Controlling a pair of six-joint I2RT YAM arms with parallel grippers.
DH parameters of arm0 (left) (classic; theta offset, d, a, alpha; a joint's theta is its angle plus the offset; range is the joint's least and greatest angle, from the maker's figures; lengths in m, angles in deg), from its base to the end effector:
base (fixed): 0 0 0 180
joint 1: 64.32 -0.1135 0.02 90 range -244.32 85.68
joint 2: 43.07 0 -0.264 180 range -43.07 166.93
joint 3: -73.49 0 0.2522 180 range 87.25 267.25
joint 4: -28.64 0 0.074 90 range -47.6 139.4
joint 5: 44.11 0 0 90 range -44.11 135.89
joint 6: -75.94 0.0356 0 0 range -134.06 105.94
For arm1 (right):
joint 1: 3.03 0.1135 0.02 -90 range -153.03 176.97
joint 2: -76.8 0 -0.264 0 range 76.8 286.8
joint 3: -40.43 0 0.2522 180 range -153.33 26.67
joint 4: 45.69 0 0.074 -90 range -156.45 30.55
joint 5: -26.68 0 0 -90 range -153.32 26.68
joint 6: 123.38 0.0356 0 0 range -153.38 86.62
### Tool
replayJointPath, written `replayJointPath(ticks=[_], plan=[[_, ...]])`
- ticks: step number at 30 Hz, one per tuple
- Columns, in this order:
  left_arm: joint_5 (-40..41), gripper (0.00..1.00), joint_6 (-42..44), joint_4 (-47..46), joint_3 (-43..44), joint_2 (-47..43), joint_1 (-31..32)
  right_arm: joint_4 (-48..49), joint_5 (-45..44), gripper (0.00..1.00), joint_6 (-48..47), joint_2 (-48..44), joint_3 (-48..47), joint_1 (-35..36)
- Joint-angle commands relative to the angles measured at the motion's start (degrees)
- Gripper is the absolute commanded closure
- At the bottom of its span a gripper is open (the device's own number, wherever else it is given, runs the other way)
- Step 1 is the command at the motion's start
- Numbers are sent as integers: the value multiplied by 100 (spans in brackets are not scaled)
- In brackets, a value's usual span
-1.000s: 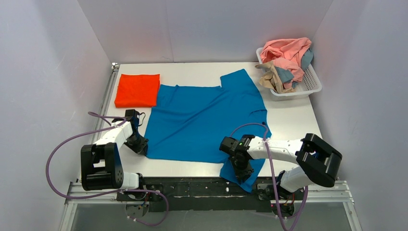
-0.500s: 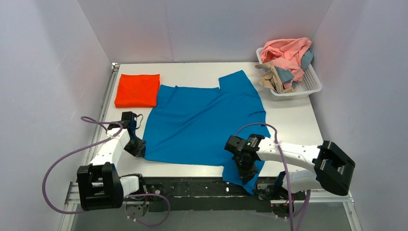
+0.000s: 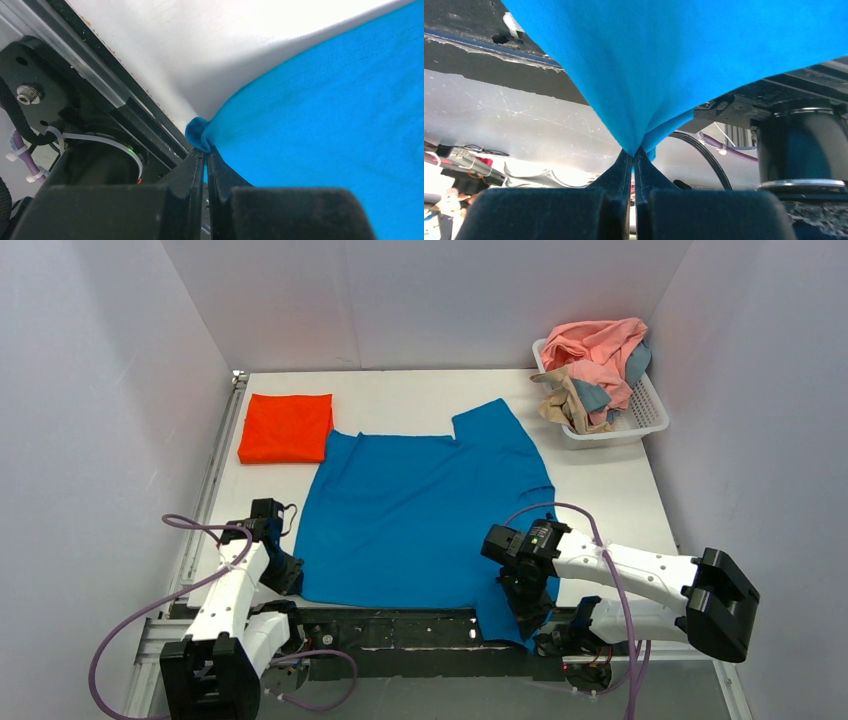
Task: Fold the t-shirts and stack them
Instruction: Flatten out the tshirt, then fold the flattened tshirt in 1/3 of the way
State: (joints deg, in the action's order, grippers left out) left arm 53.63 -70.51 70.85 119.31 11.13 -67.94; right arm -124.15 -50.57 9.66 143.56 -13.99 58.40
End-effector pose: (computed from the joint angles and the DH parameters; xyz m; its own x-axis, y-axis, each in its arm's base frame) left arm 0.1838 0.0164 0.2064 -0.3029 -0.8466 -0.4376 -0.7244 0.5029 -0.4716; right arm 0.0699 0.1449 0.1935 -0.9331 -0.3216 0.1608 -0.2986 0.9422 0.1518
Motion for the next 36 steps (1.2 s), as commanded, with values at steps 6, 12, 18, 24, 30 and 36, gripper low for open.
replayJointPath(ticks=[6,12,18,24,30,36], plan=[[-22,100,-95,670,503,167,34,-241,-821,99,-484,407,-1112,-463],[-154,100,-223,321,930,613,38,-59,-974,99,-1054,466,-1637,-1410],[-60,100,-305,24,1329,1187,45,177,-940,99,-1487,777,-2173,-2046],[-118,100,-332,-127,1854,1968,45,276,-1199,99,-1733,1218,-2678,-2511],[-83,100,-286,-226,2184,2558,44,370,-1185,99,-1947,1568,-3009,-2850],[-134,100,-172,-260,2524,3038,53,521,-1103,99,-2045,1847,-3090,-3092]])
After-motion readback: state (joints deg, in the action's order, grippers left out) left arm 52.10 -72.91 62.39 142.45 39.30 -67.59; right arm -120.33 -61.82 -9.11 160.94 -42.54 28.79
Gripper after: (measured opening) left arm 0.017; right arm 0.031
